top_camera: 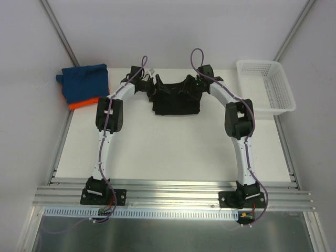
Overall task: Fold and stack the t-shirts
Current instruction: Fold the tshirt, then neatly place the folded tshirt to the corner
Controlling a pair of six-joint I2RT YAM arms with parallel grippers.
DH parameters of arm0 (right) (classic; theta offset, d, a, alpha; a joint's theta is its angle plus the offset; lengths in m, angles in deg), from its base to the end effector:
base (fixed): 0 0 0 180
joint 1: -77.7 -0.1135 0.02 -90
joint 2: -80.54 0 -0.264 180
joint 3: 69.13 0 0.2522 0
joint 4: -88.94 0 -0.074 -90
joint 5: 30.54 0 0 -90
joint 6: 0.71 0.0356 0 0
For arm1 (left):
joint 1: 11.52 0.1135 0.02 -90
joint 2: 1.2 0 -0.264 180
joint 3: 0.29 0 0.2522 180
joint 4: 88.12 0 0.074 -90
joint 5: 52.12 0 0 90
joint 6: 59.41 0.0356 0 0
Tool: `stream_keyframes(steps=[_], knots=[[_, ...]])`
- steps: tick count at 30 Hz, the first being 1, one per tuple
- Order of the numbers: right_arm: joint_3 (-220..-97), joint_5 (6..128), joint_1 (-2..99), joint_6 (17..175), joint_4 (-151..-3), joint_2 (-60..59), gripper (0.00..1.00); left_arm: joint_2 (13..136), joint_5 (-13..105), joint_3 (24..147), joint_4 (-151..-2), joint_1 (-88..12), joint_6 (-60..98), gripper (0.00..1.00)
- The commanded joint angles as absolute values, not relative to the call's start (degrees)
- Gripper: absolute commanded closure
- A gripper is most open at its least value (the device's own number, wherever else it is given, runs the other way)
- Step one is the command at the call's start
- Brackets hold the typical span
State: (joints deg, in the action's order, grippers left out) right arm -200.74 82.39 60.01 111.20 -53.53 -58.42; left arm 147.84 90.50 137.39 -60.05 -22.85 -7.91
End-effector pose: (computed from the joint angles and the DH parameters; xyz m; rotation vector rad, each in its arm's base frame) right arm 0.5149 0.1788 0.1792 -0.1143 2.4184 0.7999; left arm 0.5509 -0.1392 0.1389 -0.0180 2.3540 -1.4841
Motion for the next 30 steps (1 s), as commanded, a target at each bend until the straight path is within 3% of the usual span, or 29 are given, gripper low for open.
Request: stream_keyframes(steps=[1,3,4,7,8,13,20,30], knots=[[-201.3,82.1,58.8,111.9,-54.8,-57.6,0.25,150.3,91.8,134.9,-59.8,-23.8,-9.7,0.26],[-201.3,82.1,58.6,111.8,-54.8,-57.5,0.25,150.2,91.6,134.6,-59.9,-23.6,-9.7,0.44],[-201.3,82.0,58.5,111.6,-54.8,-57.4,0.25,150.2,91.6,134.7,-60.2,-23.5,-9.7,0.66],[-200.7,81.9,58.4,111.4,-54.5,-56.7,0.25,149.9,91.1,134.6,-60.6,-23.3,-9.7,0.95],[-200.5,82.0,58.3,111.2,-54.4,-56.3,0.25,149.5,91.1,134.5,-60.7,-23.3,-9.8,1.0],[-198.2,82.1,59.8,108.5,-52.3,-50.0,0.25,146.6,90.1,134.1,-60.7,-22.8,-7.5,1.0],[-192.5,80.1,65.2,101.8,-49.7,-36.7,0.22,132.0,80.0,135.6,-50.5,-18.8,5.4,1.0],[-182.2,79.0,68.1,99.7,-49.3,-28.3,0.21,117.6,70.3,134.2,-40.8,-11.9,20.5,1.0]])
